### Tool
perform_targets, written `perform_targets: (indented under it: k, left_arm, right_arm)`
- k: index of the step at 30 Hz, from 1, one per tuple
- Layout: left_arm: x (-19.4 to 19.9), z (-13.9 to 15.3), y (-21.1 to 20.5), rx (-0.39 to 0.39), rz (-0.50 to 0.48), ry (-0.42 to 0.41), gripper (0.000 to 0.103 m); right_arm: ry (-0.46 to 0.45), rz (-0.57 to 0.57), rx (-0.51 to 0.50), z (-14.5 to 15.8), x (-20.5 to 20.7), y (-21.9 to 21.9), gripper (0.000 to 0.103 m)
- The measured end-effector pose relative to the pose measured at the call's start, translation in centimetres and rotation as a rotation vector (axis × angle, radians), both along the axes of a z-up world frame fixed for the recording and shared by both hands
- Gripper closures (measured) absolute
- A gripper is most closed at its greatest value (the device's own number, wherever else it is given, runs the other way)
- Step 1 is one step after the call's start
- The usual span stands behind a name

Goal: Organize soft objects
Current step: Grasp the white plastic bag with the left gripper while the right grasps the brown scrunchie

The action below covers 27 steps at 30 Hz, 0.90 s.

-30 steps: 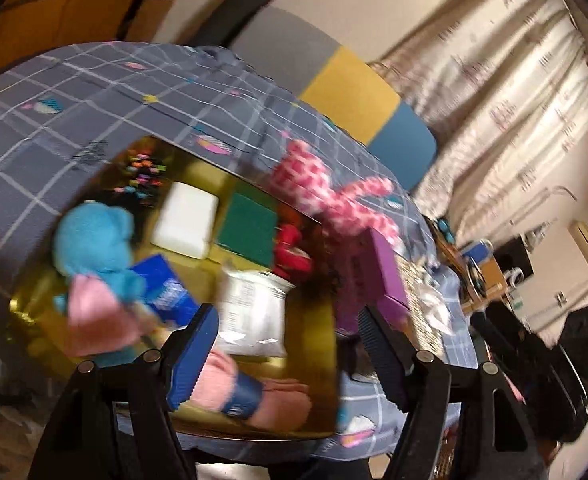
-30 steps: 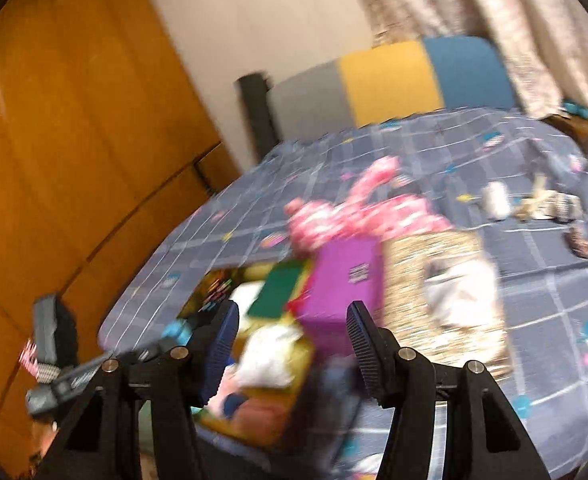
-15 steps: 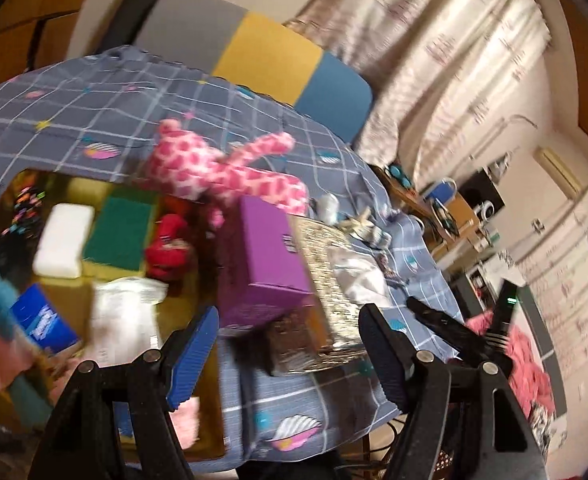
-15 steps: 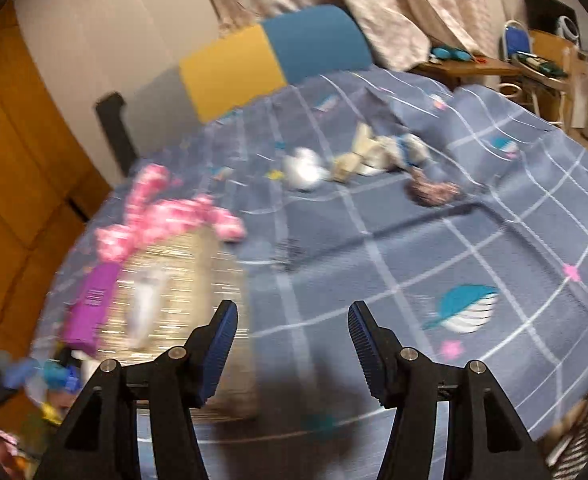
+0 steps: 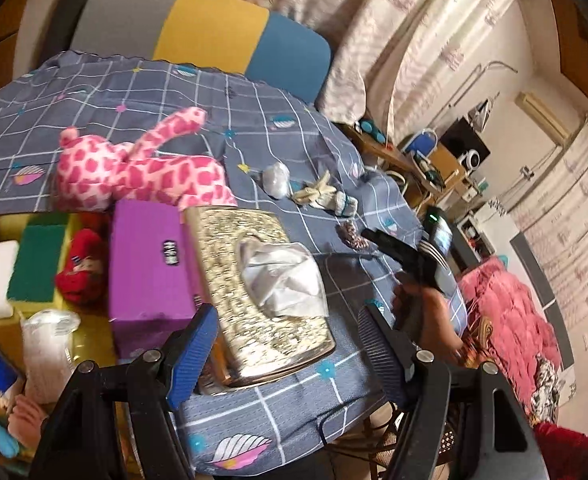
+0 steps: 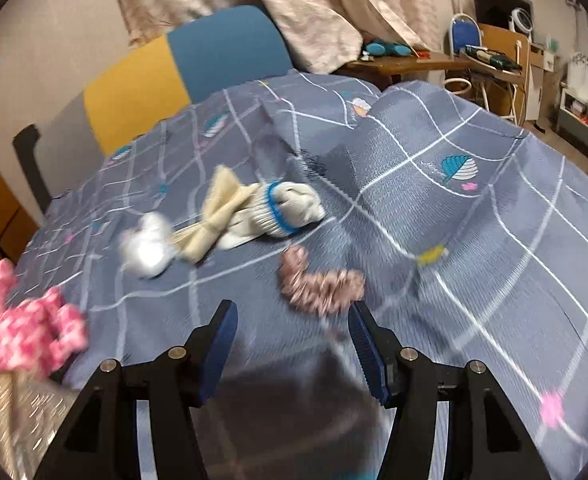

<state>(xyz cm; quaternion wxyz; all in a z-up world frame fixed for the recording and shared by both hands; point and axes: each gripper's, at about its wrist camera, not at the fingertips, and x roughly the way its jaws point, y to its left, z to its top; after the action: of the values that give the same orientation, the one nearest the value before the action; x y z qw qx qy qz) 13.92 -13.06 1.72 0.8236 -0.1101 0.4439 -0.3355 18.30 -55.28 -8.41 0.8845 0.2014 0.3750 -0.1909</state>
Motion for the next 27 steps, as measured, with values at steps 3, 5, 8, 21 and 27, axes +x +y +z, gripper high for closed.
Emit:
perform_targets:
  k: [3, 5, 8, 21, 27]
  left_arm:
    - [0.6, 0.5, -1.7, 0.029, -0.024, 0.010, 0.030]
    - [1.0, 1.1, -2.7, 0.049, -0.041, 0.000, 0.030]
    - [2.2, 2.1, -4.6, 0.095, -0.071, -0.016, 0.030]
    - [10.0, 4.2, -14.2, 0.172, -0.113, -0.025, 0.028]
    - [16.5, 0.7, -20.2, 0.295, -0.088, 0.092, 0.028]
  right_arm:
    - [0.044, 0.006, -0.015, -1.9, 2.5, -1.0, 0.044]
    - [0.059, 0.004, -0.028, -2.8, 3.3, -1.4, 0.044]
    - [0.050, 0.000, -0.058, -3.4, 3.8, -1.8, 0.049]
    - [-0.093, -0.032, -0.040, -3.6, 1.0, -3.2, 0.088]
    - [-0.141, -0.033, -0.103, -3.1, 0.1, -1.9, 0.090]
